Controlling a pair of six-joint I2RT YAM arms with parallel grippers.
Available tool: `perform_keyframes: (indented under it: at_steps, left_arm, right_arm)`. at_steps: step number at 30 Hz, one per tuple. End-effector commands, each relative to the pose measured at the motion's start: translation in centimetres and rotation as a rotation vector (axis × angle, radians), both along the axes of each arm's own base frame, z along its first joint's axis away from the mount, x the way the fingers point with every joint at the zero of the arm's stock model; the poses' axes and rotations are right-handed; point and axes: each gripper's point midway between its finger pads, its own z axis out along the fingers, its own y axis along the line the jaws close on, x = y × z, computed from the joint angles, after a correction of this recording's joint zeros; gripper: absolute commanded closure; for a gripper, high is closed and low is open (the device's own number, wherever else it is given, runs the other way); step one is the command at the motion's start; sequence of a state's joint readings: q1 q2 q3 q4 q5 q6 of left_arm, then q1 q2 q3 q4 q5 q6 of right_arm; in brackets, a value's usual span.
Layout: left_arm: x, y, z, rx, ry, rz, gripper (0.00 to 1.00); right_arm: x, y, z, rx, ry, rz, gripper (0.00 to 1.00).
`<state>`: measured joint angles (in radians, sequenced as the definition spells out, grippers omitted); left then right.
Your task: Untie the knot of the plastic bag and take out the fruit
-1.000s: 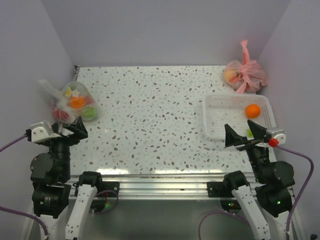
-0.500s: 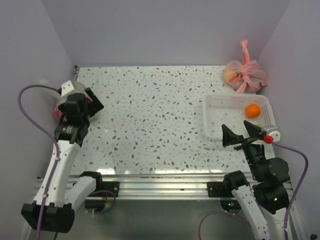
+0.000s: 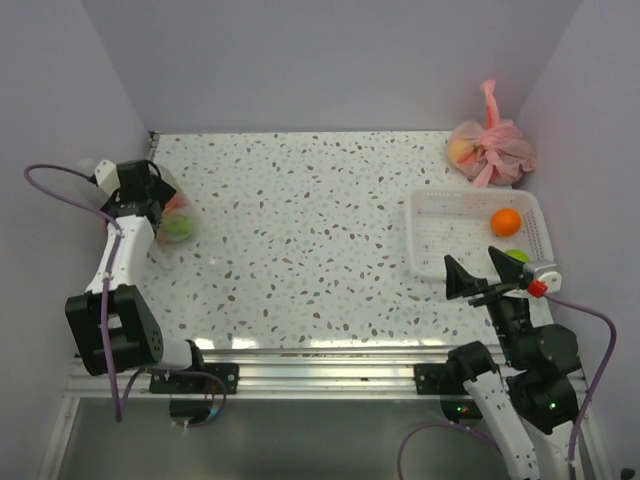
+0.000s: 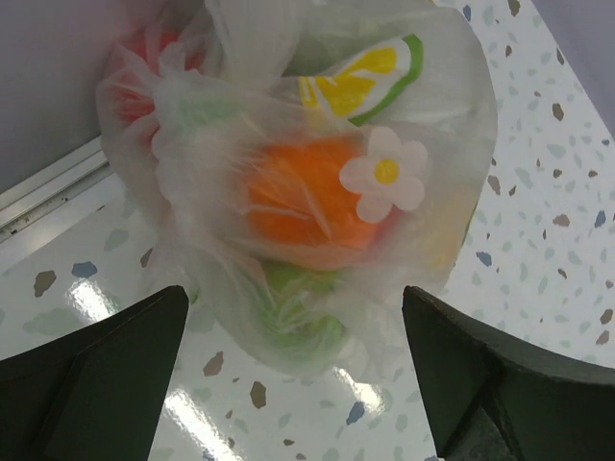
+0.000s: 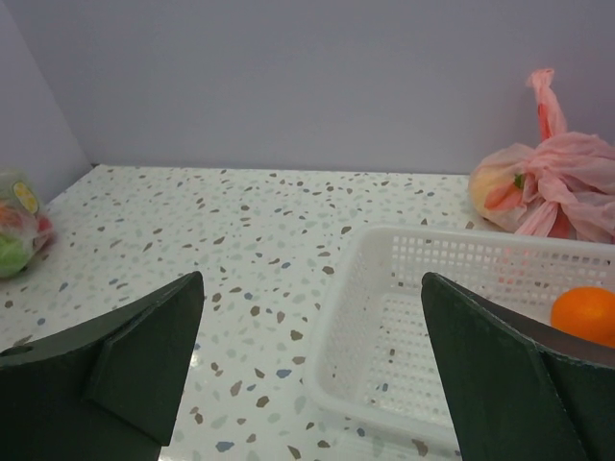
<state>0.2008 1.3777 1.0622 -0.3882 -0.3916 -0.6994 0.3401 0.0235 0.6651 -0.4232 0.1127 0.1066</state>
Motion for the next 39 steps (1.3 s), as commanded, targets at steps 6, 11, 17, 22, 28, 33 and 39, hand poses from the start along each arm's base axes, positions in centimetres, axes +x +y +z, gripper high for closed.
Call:
perform_keyframes:
  at_steps: [6, 11, 17, 22, 28, 33, 39]
  left_arm:
    - [3.8, 3.8, -0.4, -0.080, -0.128, 0.173, 0.00]
    - [4.1, 3.9, -2.9, -0.094, -0.082, 0.180, 0.02]
    - [3.9, 3.1, -3.8, -0.062, -0.088, 0.079, 0.29]
    - [4.1, 1.6, -5.3, -0.066, -0.053, -0.051, 0.73]
    - [5.4, -3.2, -2.5, -0.025, -0.089, -0.251, 1.00]
    - [5.7, -9.6, 0.9, 0.039, -0.114, -0.418, 1.00]
    - [4.0, -16.7, 2.6, 0.027, -0.140, -0.578, 1.00]
  right_arm:
    - [0.2, 0.0, -0.7, -0.022, 0.005, -0.001, 0.01]
    - [0.2, 0.0, -0.9, -0.025, 0.009, -0.001, 0.01]
    - [0.3, 0.2, -0.9, -0.023, 0.006, 0.005, 0.01]
    - [0.2, 0.2, -0.8, -0.023, 0.004, 0.010, 0.01]
    - [0.1, 0.6, -0.5, -0.030, 0.000, 0.030, 0.01]
    - [-0.1, 1.6, 0.9, -0.050, -0.001, 0.088, 0.01]
    - [1.5, 3.9, 1.6, -0.096, 0.103, 0.184, 0.01]
